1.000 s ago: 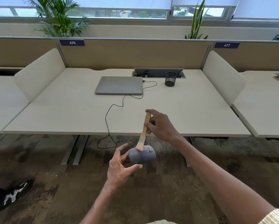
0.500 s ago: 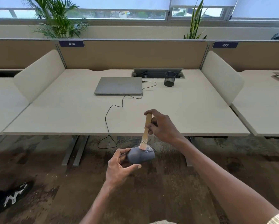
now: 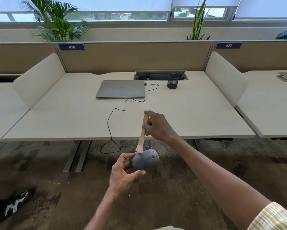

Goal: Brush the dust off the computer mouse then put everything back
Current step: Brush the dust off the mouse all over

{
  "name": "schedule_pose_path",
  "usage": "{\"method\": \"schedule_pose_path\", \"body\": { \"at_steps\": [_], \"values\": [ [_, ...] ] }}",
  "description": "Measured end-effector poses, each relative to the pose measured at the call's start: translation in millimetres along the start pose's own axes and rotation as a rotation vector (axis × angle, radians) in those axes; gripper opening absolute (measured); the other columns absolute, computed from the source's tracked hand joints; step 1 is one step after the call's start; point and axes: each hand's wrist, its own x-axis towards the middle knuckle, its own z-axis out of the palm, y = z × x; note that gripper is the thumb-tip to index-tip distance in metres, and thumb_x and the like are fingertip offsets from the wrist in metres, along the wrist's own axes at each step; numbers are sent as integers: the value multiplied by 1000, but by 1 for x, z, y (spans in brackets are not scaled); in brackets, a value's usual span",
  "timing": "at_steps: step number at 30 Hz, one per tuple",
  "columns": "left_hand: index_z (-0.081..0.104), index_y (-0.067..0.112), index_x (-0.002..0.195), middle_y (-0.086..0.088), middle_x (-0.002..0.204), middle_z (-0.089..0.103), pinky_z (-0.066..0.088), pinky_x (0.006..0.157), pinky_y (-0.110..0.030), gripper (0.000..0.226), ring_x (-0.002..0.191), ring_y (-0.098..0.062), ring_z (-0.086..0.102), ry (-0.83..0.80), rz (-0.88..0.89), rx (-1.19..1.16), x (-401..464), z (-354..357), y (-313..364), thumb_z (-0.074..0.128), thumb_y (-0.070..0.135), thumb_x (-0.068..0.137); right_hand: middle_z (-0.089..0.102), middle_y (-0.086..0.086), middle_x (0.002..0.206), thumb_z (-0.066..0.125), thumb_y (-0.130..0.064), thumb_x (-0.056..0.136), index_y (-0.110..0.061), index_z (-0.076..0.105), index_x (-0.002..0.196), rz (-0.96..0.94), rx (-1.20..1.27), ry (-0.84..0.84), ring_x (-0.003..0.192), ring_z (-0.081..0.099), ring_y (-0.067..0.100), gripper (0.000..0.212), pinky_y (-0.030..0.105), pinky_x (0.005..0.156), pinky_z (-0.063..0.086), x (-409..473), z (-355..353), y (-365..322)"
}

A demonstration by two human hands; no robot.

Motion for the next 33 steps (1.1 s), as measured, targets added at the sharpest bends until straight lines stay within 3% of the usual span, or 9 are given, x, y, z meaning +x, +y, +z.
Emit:
{"method": "schedule_pose_path", "body": {
  "at_steps": [2, 6, 9, 12, 16, 23, 28, 31, 33],
  "values": [
    [65, 27, 118, 4, 112, 77, 61, 85, -27, 68, 107, -13, 74, 8, -3, -9, 0, -2, 2, 99, 13, 60, 68, 14, 91, 61, -2, 94, -2, 47, 141, 38, -43, -20, 68, 74, 24, 49, 27, 62, 62, 3, 1, 1],
    [63, 22, 121, 1, 118, 76, 61, 89, -34, 71, 111, -16, 73, 14, -11, -30, -4, -5, 4, 98, 23, 60, 69, 22, 95, 60, -1, 93, 3, 55, 120, 119, -115, -37, 70, 75, 29, 28, 45, 69, 63, 3, -3, 10],
    [62, 18, 122, 1, 119, 76, 60, 92, -38, 72, 113, -17, 72, 12, -16, -26, -5, -7, 1, 98, 19, 60, 68, 23, 96, 58, 0, 93, 3, 54, 124, 137, -154, -9, 72, 73, 33, 32, 48, 71, 62, 2, -5, 16],
    [62, 16, 121, -3, 116, 77, 61, 92, -40, 71, 111, -18, 73, 13, -34, -42, -4, -7, -1, 98, 10, 60, 70, 17, 92, 59, -3, 95, 0, 49, 136, 90, -85, 52, 70, 74, 26, 42, 41, 73, 63, 1, -5, 18],
    [62, 17, 120, -4, 112, 77, 62, 87, -31, 72, 106, -16, 74, 15, -35, -64, -2, -6, 3, 96, 16, 57, 71, 7, 83, 64, -5, 95, -9, 43, 148, 26, 59, 14, 63, 73, 12, 57, 25, 69, 63, -4, -1, 12],
    [60, 12, 120, -5, 114, 74, 60, 84, -24, 71, 106, -13, 74, 21, -23, -99, -6, -6, 4, 93, 8, 59, 70, 13, 84, 63, 0, 94, -8, 53, 133, -34, 75, 101, 69, 73, 23, 41, 28, 68, 62, -18, -10, 17],
    [57, 7, 125, -11, 117, 72, 61, 89, -29, 71, 108, -16, 73, 19, -32, -138, -6, -7, 3, 91, -2, 64, 73, 9, 82, 66, 2, 92, -16, 54, 122, -154, 162, 82, 68, 74, 13, 36, 25, 67, 62, -35, -14, 17],
    [57, 10, 126, -10, 118, 72, 61, 87, -29, 73, 109, -17, 73, 7, -42, -164, -6, -7, 2, 92, 1, 63, 72, 4, 81, 63, 3, 93, -20, 53, 122, -183, 104, 31, 67, 72, 6, 39, 17, 65, 57, -42, -10, 18],
    [57, 13, 126, -10, 119, 72, 61, 85, -27, 74, 110, -17, 73, 0, -45, -175, -8, -6, 0, 93, 6, 62, 71, 3, 81, 62, 4, 94, -20, 53, 123, -161, 90, 46, 67, 71, 6, 39, 19, 64, 58, -39, -10, 20]
  ]
}}
